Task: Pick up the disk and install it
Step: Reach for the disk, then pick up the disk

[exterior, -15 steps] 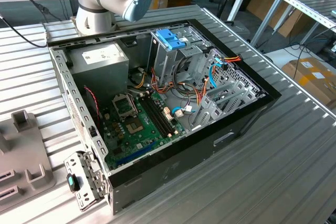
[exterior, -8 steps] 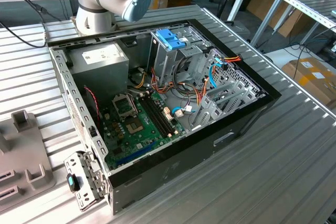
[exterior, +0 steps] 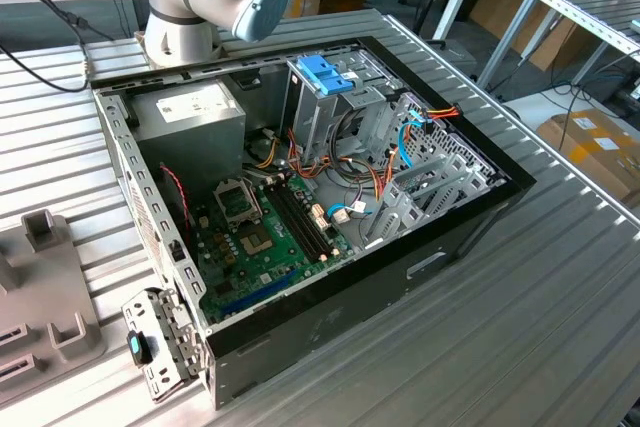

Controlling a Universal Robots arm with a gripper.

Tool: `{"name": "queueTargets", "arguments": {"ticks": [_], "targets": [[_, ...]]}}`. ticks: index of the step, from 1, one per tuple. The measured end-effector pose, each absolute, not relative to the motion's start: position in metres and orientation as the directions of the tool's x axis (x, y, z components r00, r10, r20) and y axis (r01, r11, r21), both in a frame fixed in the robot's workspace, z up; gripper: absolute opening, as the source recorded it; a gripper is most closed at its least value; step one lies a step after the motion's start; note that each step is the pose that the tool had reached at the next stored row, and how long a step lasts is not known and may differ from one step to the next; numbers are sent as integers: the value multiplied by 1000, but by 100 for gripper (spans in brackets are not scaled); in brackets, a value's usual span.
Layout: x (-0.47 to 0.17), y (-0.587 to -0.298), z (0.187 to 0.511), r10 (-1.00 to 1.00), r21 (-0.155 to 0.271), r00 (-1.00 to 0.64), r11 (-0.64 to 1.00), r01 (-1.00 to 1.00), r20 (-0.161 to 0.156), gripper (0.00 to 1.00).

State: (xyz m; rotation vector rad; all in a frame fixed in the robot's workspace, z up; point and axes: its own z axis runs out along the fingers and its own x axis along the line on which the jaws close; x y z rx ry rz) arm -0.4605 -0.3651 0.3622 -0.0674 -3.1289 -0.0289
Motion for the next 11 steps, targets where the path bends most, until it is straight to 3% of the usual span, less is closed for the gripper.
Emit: {"name": "queueTargets", "arguments": {"ticks": [11], "targets": [[-458,-365,362,43,18,-999,999,43,12,11]]}}
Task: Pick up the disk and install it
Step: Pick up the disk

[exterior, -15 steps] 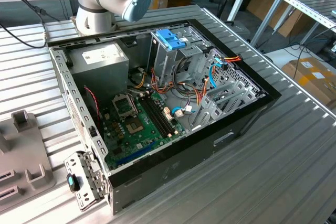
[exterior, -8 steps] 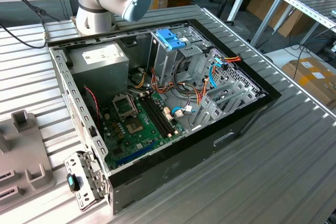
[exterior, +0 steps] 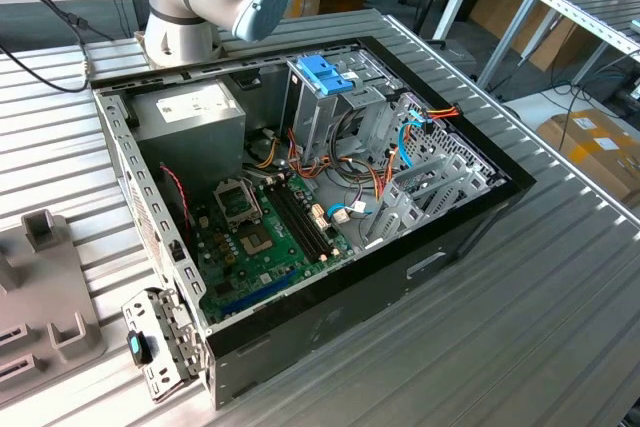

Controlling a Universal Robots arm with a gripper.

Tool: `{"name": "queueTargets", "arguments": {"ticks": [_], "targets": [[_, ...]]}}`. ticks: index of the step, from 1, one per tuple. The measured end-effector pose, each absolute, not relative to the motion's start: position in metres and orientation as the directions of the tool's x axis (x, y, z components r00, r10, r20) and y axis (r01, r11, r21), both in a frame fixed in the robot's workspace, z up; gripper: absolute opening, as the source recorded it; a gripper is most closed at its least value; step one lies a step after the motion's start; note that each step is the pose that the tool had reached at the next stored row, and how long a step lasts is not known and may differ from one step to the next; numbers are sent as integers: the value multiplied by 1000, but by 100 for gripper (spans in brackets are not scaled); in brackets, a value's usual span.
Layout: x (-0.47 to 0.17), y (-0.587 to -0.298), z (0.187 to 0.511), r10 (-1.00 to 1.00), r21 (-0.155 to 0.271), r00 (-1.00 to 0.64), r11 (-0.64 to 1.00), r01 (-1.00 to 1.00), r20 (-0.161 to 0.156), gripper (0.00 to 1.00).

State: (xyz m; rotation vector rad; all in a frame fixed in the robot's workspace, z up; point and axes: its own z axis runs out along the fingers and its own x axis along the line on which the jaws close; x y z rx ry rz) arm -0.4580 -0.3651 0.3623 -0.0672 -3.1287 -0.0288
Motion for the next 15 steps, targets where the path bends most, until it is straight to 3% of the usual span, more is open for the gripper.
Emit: {"name": "queueTargets", "arguments": {"ticks": [15], "targets": [[-458,-365,362,-8,18,-1000,1000,-8,12,11]]}}
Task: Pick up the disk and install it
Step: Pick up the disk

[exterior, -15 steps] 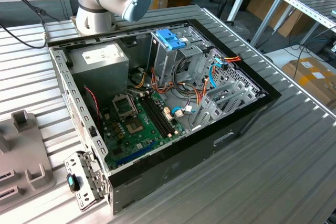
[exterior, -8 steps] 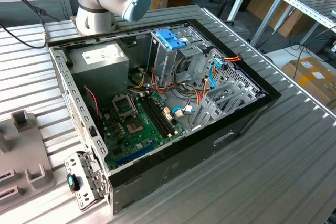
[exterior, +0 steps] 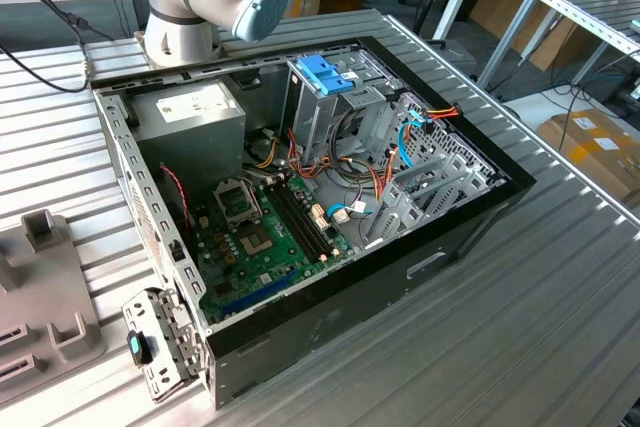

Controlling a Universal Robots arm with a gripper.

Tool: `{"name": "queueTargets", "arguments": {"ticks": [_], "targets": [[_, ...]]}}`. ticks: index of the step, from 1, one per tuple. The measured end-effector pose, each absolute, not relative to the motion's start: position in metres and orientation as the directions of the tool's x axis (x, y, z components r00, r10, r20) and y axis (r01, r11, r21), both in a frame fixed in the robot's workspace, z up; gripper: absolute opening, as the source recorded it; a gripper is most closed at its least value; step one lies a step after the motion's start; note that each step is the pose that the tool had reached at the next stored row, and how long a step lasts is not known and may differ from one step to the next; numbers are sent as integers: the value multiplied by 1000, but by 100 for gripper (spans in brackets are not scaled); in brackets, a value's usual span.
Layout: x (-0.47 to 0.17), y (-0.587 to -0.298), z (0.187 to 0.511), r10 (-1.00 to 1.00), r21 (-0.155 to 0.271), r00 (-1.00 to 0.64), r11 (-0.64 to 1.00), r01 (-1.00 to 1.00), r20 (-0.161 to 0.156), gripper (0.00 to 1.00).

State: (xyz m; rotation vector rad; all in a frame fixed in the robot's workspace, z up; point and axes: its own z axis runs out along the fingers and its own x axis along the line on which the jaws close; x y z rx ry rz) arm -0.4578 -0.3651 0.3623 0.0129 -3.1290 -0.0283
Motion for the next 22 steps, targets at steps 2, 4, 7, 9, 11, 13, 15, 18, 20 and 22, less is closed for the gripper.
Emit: {"name": "queueTargets", "arguments": {"ticks": [2,4,7,9,11,13,15,18,20,22], "targets": [[-458,-365,362,-30,18,-999,999,-30,12,11],[-458,-365,362,-53,18,-999,998,-52,12,11],[-458,-365,362,-84,18,-996,996,-84,12,11],[-458,-365,362,-86,18,-996,996,-86,12,11],[-458,-365,362,-86,18,-996,996,-86,12,11],[-458,-365,362,-86,18,-996,996,-86,12,11],[-458,-365,362,-87,18,-996,996,-86,12,11],[-458,-365,362,-122,18,-992,992,-122,12,11],[-458,-365,362,-143,18,-990,990,-143,12,11],[-458,-365,362,-167,18,-986,986,-167,12,11]]}}
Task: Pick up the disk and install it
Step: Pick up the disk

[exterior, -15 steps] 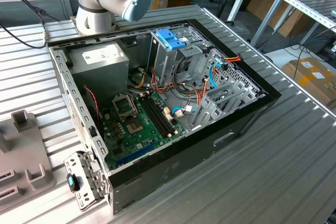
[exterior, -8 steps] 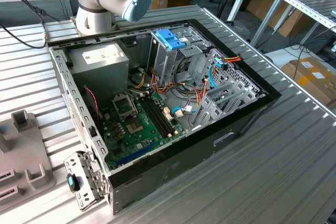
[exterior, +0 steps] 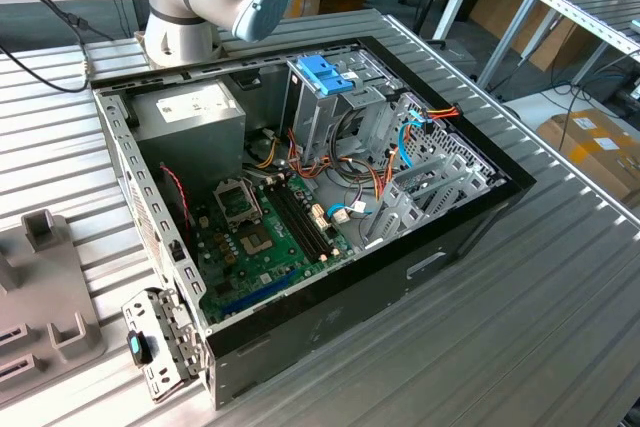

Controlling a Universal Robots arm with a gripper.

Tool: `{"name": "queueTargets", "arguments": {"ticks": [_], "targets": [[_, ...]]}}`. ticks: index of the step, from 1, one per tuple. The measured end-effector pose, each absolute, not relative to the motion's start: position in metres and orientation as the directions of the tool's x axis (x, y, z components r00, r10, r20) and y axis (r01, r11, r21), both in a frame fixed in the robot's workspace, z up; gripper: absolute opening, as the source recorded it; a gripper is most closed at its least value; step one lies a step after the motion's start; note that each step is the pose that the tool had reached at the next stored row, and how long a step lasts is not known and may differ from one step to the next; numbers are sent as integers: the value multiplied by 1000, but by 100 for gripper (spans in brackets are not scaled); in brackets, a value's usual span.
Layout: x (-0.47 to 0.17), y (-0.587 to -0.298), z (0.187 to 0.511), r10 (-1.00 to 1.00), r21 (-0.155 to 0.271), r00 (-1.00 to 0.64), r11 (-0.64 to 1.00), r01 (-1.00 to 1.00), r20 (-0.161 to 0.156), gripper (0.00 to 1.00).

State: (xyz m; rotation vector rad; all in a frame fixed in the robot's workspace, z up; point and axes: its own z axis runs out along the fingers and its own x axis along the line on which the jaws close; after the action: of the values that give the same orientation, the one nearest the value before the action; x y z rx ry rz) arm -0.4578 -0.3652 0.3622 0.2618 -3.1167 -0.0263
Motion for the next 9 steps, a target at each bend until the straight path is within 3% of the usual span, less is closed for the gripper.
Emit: {"name": "queueTargets", "arguments": {"ticks": [9], "targets": [[-458,-365,362,-216,18,-976,976,-216,12,11]]}}
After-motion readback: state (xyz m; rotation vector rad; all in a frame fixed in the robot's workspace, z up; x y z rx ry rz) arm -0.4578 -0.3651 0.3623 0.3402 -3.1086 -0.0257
